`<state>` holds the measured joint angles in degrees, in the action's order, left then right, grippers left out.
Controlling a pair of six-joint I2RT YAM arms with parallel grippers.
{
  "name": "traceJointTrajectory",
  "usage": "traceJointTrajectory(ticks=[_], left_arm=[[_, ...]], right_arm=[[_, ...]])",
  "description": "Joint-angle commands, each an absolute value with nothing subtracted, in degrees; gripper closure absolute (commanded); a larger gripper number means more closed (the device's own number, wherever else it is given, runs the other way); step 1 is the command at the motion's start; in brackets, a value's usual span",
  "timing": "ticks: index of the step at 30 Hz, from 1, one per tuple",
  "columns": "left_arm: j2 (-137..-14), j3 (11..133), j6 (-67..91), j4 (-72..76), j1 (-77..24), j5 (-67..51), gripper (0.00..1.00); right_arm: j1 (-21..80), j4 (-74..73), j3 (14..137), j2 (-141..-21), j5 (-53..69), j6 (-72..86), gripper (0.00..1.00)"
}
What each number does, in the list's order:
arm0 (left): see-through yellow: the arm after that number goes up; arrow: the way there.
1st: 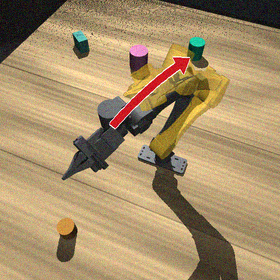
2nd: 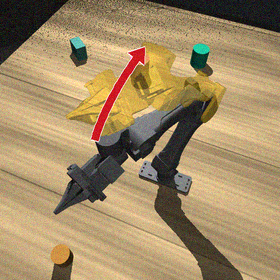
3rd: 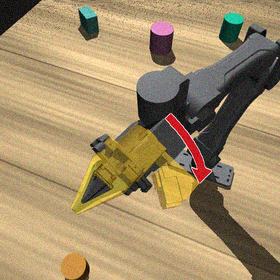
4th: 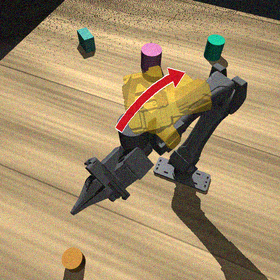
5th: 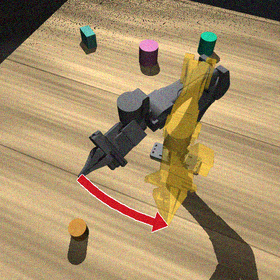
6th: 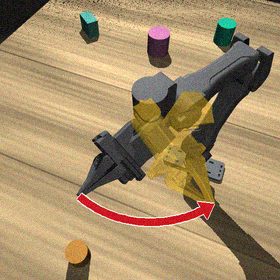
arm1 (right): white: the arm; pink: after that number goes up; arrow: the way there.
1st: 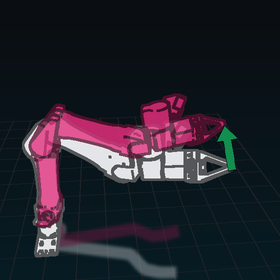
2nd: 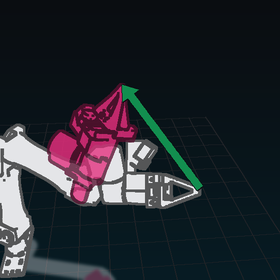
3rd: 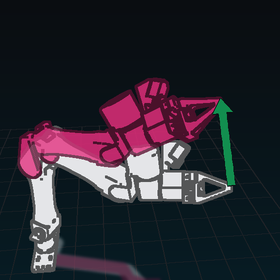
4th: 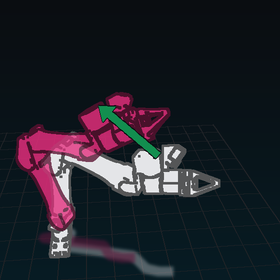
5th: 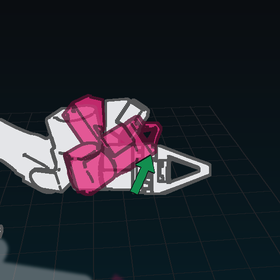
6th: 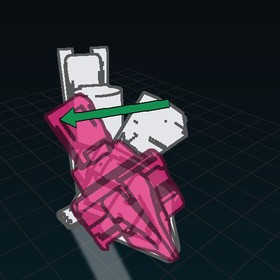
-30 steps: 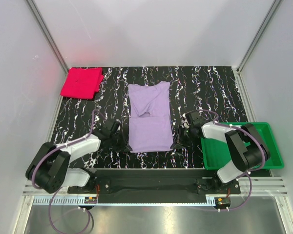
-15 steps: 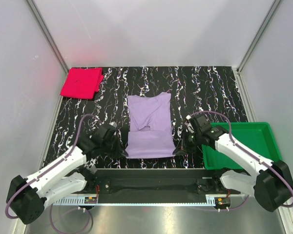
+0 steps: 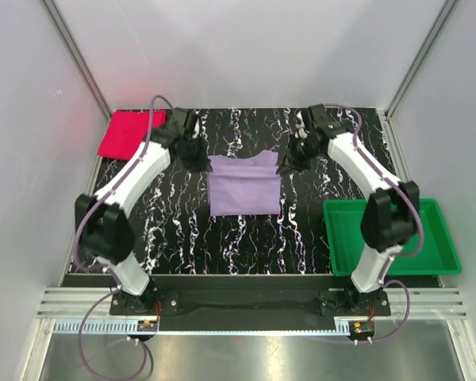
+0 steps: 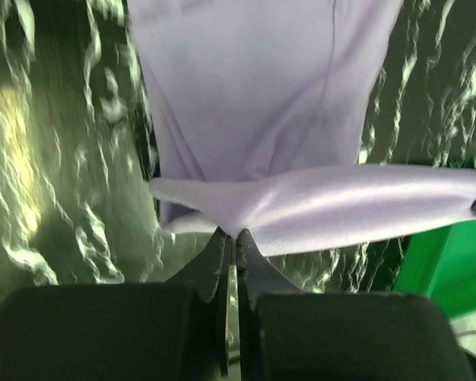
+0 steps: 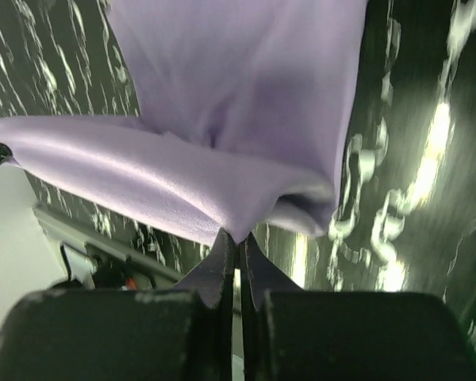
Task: Fold and stack the t-shirts
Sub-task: Fold the tshirt
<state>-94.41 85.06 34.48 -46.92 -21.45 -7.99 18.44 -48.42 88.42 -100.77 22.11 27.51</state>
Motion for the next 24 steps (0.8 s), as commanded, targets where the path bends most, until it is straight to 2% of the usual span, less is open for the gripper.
traceJointTrajectory(ticks=[1, 4, 12, 17, 18, 20, 21, 22, 23, 24], left_arm=[[-102.37, 97.53, 25.93, -49.82, -18.55, -8.7, 1.0], [-110.9, 106.05, 25.14, -49.66, -16.62, -10.45, 1.0], [-123.74, 111.53, 27.95, -42.29, -12.14, -17.48, 0.99], [-132.44, 121.27, 26.46, -38.32, -11.52, -17.23, 0.97], [-133.5, 122.25, 26.8, -36.93, -11.08, -17.84, 0.92], [-135.78, 122.52, 28.38, -32.88, -10.2, -17.14, 0.88], [-136.49, 122.87, 28.91, -31.65, -9.76, -16.96, 0.76], [-137.19, 123.48, 29.44, -30.42, -9.41, -16.09, 0.75], [-138.15, 124.01, 29.62, -29.98, -8.53, -15.04, 0.77], [-137.9, 124.1, 29.79, -29.36, -8.18, -14.33, 0.76]], right_arm=[[16.53, -52.56, 102.72, -111.4, 22.32, 20.66, 1.0], [15.12, -53.26, 111.69, -119.67, 24.16, 19.87, 1.0], [12.22, -55.36, 132.15, -136.57, 28.38, 18.19, 1.0], [10.46, -52.04, 137.1, -142.99, 29.27, 18.55, 1.0], [10.28, -50.47, 138.94, -144.04, 29.18, 18.37, 1.0], [9.41, -46.61, 140.18, -146.68, 28.48, 18.63, 1.0], [8.88, -45.02, 140.88, -147.56, 28.65, 20.29, 0.82], [7.75, -43.17, 141.06, -149.05, 28.13, 21.43, 0.65], [7.21, -41.24, 141.06, -149.58, 28.56, 22.4, 0.55], [6.77, -39.57, 143.24, -150.29, 28.91, 23.46, 0.55]])
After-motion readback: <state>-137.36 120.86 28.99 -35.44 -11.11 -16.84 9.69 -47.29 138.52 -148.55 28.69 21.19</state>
